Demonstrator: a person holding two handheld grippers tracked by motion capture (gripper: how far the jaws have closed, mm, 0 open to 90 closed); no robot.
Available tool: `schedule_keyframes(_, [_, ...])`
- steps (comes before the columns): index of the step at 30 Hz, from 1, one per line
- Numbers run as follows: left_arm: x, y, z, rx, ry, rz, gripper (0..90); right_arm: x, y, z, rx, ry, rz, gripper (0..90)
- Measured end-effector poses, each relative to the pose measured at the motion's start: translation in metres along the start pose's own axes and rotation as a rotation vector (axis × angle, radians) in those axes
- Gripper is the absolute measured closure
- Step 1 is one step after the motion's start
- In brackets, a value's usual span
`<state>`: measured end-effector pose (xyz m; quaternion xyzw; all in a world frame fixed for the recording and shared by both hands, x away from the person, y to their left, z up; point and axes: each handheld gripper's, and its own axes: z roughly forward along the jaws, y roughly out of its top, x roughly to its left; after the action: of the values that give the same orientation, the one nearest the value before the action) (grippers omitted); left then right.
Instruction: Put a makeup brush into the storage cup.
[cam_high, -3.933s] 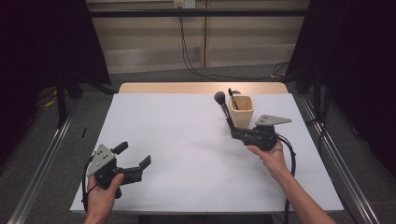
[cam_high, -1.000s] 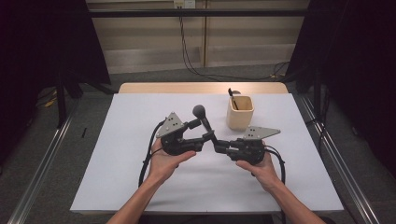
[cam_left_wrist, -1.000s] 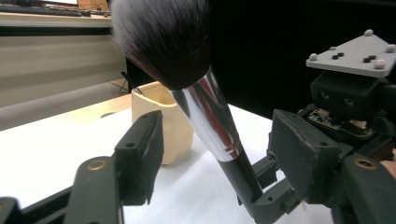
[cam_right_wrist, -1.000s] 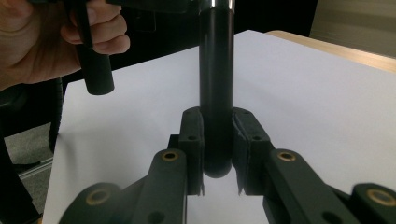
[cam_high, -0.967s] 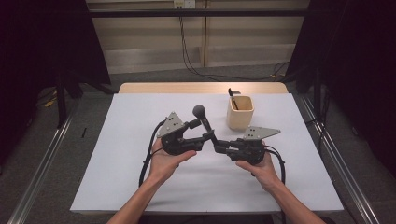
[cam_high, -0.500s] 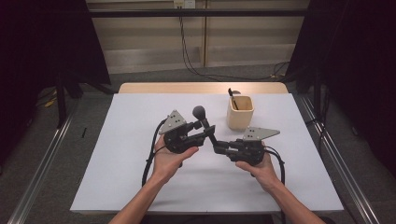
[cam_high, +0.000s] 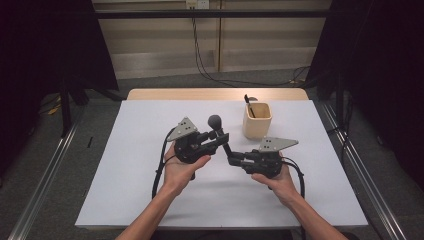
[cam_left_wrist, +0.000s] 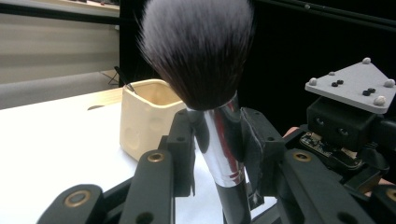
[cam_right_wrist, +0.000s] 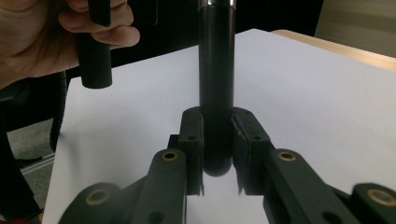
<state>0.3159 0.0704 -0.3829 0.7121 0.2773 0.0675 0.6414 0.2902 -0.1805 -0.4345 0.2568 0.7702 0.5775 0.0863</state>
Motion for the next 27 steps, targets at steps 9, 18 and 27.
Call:
schedule_keyframes(9, [-0.0064, 0.0035, -0.0006, -0.003, -0.038, 0.001, 70.2, -0.0004, 0.0017, -0.0015, -0.007, 0.022, -0.008, 74.6])
schedule_keyframes(18, [-0.0080, 0.0035, 0.0009, 0.023, -0.037, 0.021, 70.8, -0.0018, 0.0019, -0.0024, -0.014, 0.031, 0.009, 66.0])
schedule_keyframes(27, [-0.0031, 0.0056, -0.0040, 0.026, -0.021, 0.016, 70.8, -0.0024, 0.0046, -0.0062, -0.043, 0.022, 0.023, 36.6])
